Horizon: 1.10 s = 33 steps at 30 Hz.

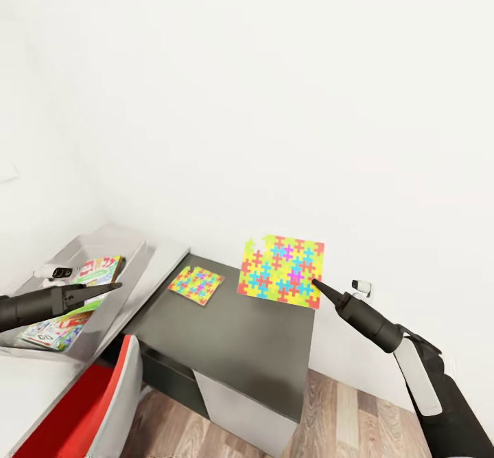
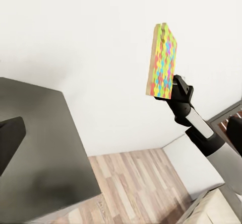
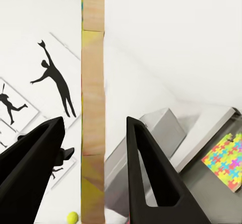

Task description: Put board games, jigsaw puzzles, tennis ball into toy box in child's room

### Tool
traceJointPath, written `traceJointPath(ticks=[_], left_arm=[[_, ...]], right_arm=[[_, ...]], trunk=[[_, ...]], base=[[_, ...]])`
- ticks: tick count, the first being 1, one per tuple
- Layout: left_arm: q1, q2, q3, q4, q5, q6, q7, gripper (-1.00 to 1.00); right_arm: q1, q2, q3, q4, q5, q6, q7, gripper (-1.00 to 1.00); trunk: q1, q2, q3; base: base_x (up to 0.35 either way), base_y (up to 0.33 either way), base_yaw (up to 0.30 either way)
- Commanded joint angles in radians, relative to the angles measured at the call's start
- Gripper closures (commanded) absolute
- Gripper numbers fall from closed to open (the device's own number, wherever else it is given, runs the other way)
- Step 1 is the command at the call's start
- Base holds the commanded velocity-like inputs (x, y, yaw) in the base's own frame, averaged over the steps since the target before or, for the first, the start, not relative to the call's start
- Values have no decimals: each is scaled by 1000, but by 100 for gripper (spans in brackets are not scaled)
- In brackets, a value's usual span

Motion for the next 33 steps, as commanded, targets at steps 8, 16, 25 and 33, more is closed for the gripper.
traceJointPath(ticks=[8, 16, 25, 33], left_arm=[[-1, 0, 0, 1, -3, 11, -4, -100], [-1, -1, -1, 2, -3, 11, -4, -100], [-1, -2, -2, 2, -4, 11, -4, -100], [-1, -2, -1, 2, -4, 11, -4, -100]], right_arm=[[0, 0, 2, 0, -5, 7, -2, 100], [0, 1, 1, -1, -5, 7, -2, 100], [0, 1, 6, -8, -5, 7, -6, 100], [0, 2, 7, -23, -5, 7, -6, 100]], trunk=[[1, -2, 1], [1, -2, 2], [1, -2, 9], [1, -2, 17]], base=[[0, -1, 170], [0, 0, 20], [0, -76, 210], [2, -84, 241]])
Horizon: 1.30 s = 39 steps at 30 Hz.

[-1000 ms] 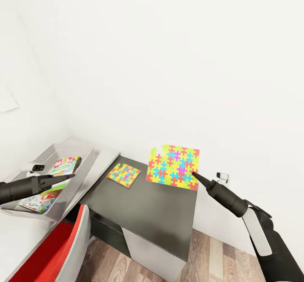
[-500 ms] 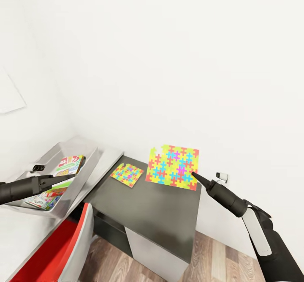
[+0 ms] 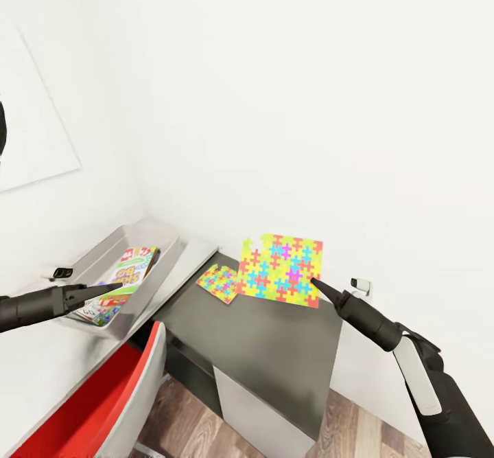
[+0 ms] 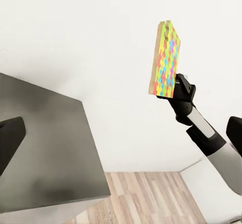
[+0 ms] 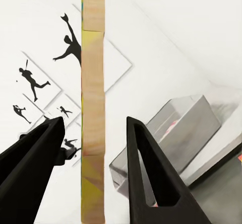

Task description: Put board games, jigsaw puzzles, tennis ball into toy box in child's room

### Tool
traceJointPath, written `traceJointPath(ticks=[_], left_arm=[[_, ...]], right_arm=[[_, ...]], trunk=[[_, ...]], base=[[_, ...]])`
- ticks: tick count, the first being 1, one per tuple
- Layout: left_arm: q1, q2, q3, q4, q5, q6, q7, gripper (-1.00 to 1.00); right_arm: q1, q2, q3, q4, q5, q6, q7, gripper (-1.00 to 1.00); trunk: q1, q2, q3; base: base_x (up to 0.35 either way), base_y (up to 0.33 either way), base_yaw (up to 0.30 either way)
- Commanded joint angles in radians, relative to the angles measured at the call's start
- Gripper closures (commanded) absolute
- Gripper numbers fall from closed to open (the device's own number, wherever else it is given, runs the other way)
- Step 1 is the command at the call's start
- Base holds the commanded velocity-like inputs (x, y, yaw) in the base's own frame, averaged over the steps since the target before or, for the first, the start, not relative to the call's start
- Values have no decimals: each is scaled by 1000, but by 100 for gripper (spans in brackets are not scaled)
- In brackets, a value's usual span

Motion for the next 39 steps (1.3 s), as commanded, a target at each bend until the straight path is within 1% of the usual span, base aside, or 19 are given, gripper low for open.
traceJointPath(ticks=[1, 5, 12, 17, 22, 26, 39], left_arm=[[-1, 0, 0, 0, -1, 11, -4, -100], [-1, 0, 0, 0, -1, 11, -4, -100], [-1, 2, 0, 2, 0, 11, -4, -100], [-1, 2, 0, 2, -1, 11, -4, -100], [-1, 2, 0, 2, -2, 11, -4, -100], [-1, 2, 0, 2, -1, 11, -4, -100], [-1, 2, 0, 2, 1, 11, -4, -100]], right_arm=[[-1, 0, 0, 0, -6, 7, 0, 100], [-1, -1, -1, 0, -6, 7, 1, 100], [-1, -1, -3, 2, -6, 7, 1, 100], [-1, -1, -3, 1, -6, 7, 4, 100], [-1, -1, -4, 1, -6, 7, 4, 100], [-1, -1, -4, 1, -6, 7, 4, 100], [-1, -1, -5, 1, -6, 7, 3, 100]], trunk=[[1, -2, -1], [1, -2, 4], [1, -2, 12], [1, -2, 14], [1, -2, 14], [1, -2, 14], [1, -2, 23]], base=[[32, 3, 235], [97, 140, 232], [64, 261, 227], [151, 213, 68], [237, 46, 6], [105, 8, 94], [-70, 39, 243]])
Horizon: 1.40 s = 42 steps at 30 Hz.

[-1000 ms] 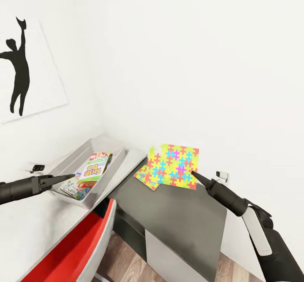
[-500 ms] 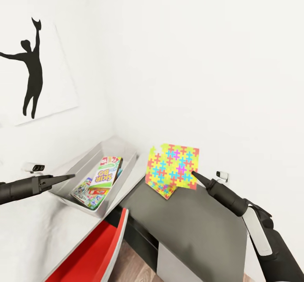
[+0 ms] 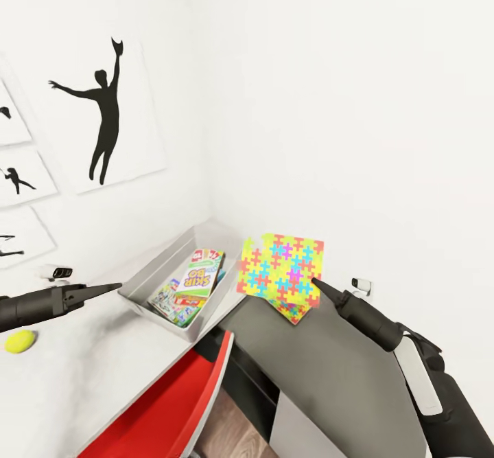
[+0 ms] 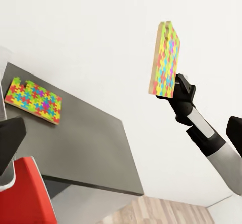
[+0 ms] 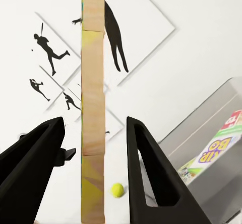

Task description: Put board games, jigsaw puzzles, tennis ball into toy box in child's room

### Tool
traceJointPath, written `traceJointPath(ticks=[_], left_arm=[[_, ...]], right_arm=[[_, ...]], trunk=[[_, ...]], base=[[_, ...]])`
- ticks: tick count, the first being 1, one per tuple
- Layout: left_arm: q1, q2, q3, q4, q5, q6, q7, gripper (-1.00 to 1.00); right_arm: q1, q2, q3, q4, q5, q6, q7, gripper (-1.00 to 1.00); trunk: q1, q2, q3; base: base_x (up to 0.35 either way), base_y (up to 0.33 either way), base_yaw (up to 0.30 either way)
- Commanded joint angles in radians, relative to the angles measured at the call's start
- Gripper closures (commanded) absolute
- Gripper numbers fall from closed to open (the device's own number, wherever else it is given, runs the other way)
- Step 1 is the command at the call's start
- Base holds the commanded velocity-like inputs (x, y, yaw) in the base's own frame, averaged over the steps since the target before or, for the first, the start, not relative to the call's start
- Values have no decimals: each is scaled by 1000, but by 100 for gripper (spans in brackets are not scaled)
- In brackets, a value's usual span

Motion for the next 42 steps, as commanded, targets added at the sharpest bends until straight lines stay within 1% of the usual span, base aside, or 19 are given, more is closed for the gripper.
traceJointPath(ticks=[1, 12, 21, 35, 42], left_arm=[[-1, 0, 0, 0, -1, 11, -4, -100], [-1, 0, 0, 0, -1, 11, -4, -100], [-1, 0, 0, 0, -1, 11, -4, -100], [-1, -1, 0, 0, -1, 11, -4, -100], [-1, -1, 0, 0, -1, 11, -4, -100]], right_arm=[[-1, 0, 0, 0, -6, 8, 0, 100], [-1, 0, 0, 1, -6, 8, -1, 100], [-1, 0, -1, -2, -6, 8, -5, 100], [-1, 0, -1, -2, -6, 9, -6, 100], [-1, 0, 0, -2, -6, 10, -7, 100]], trunk=[[1, -2, -1], [1, -2, 7], [1, -2, 8], [1, -2, 8], [1, -2, 8]], base=[[-3, 2, 256], [-1, 24, 256], [-85, 46, 140], [28, 17, 285], [-53, 2, 293]])
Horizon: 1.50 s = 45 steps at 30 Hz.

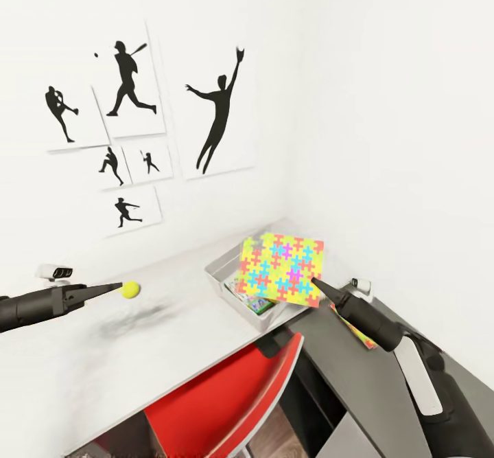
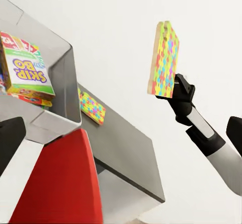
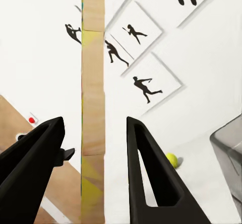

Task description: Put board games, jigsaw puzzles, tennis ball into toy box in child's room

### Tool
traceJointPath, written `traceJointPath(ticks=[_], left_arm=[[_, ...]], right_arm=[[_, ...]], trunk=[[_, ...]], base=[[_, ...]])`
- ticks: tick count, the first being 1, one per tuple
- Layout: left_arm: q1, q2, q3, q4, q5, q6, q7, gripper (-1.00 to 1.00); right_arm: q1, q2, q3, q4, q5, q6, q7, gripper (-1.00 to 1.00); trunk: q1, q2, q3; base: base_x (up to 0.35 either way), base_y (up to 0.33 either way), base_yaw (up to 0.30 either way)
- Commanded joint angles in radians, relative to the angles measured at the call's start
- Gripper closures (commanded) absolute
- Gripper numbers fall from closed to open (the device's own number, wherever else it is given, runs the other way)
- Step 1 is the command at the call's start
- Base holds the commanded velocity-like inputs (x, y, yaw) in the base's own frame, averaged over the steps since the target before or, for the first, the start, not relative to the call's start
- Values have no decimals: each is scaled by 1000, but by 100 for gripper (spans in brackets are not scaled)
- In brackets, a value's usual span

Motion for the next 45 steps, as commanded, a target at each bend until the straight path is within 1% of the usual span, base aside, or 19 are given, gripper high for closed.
traceJointPath(ticks=[1, 7, 22, 31, 44, 45], left_arm=[[-1, 0, 0, 0, -1, 11, -4, -100], [-2, 0, 0, 0, -2, 11, -4, -100], [-2, -2, 0, 0, -3, 11, -4, -100], [-2, -2, 0, 0, -3, 11, -4, -100], [-1, 0, 0, 0, -1, 11, -4, -100], [0, -6, -6, 6, -6, 5, -4, -100]], right_arm=[[-1, 0, 0, 0, -7, 8, 0, 100], [-1, 0, 0, 0, -7, 8, 0, 100], [-1, -2, -1, 1, -7, 8, 2, 100], [-1, -2, -2, 3, -7, 6, 4, 100], [-1, -2, -3, 7, -7, 6, 7, 100], [5, 4, -9, 1, -1, 11, 1, 100]], trunk=[[1, -2, -2], [1, -2, -2], [1, -2, -2], [1, -2, -1], [1, -2, 3], [1, -2, 3]], base=[[-21, 0, 293], [58, 3, 292], [241, 61, 279], [129, -88, 31], [102, 39, -16], [0, 0, 0]])
